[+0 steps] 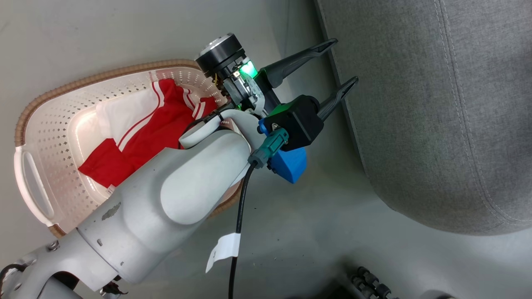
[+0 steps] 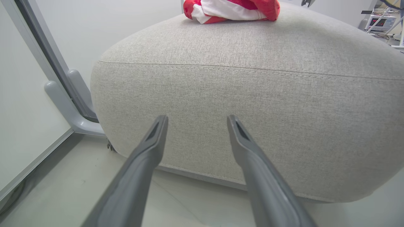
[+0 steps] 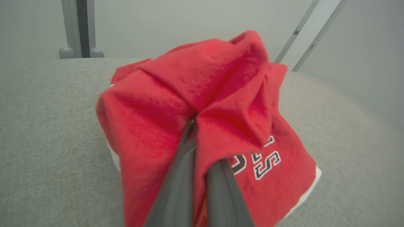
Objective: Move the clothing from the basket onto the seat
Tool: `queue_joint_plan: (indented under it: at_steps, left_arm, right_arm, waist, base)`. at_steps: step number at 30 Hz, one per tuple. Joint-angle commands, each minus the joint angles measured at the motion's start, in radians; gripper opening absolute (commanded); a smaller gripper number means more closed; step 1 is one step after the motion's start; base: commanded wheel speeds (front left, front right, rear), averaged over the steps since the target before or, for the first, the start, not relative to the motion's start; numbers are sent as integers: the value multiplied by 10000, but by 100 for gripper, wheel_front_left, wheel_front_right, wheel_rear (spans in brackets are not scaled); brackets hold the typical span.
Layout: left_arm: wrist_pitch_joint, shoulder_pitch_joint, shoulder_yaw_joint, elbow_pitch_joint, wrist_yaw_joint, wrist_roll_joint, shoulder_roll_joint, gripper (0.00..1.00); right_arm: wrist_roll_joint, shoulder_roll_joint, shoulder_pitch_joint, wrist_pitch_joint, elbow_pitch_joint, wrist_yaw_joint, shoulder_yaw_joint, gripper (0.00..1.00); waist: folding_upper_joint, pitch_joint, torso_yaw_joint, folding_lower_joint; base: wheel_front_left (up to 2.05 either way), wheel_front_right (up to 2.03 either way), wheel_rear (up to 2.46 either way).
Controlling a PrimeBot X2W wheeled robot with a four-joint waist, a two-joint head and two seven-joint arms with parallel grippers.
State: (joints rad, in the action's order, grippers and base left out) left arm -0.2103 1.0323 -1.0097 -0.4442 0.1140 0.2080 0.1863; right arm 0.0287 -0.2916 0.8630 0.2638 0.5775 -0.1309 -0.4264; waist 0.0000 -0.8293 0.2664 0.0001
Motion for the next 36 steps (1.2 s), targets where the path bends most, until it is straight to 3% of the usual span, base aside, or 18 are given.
queue_joint_plan:
  at_steps: [1, 2, 3, 20, 27, 36]
  left_arm:
    - [-67, 160, 22, -2, -49, 18, 0, 100]
    - [-103, 157, 18, -14, -65, 34, -12, 100]
    - [-126, 143, 11, -42, -78, 49, -26, 100]
    - [-558, -1021, 545, -382, -569, 728, -522, 100]
    - [-560, -2044, 1743, 216, -1006, 989, -387, 100]
    - [-559, -3667, 3662, 791, -1329, 928, -214, 100]
  right_arm:
    - [45, 1, -54, 11, -35, 1, -116, 0]
    - [82, 20, -101, 11, -65, 3, -176, 38]
    - [64, 88, -215, 11, -141, 1, -204, 100]
    - [-635, 445, -3172, 11, -2716, 1, -560, 100]
    - [-834, 643, -4005, 11, -3729, 1, 563, 100]
    - [-645, 859, -4493, 11, -4027, 1, 2805, 100]
  waist:
    - [0, 65, -33, -1]
    - [0, 109, -43, -1]
    - [0, 168, -49, -1]
    - [0, 2716, -367, -1]
    - [0, 4032, -789, -1]
    - [0, 5470, -1627, -1]
  base:
    - [0, 0, 0]
    - [0, 0, 0]
    - [0, 0, 0]
    - [0, 0, 0]
    - [0, 0, 0]
    - [0, 0, 0]
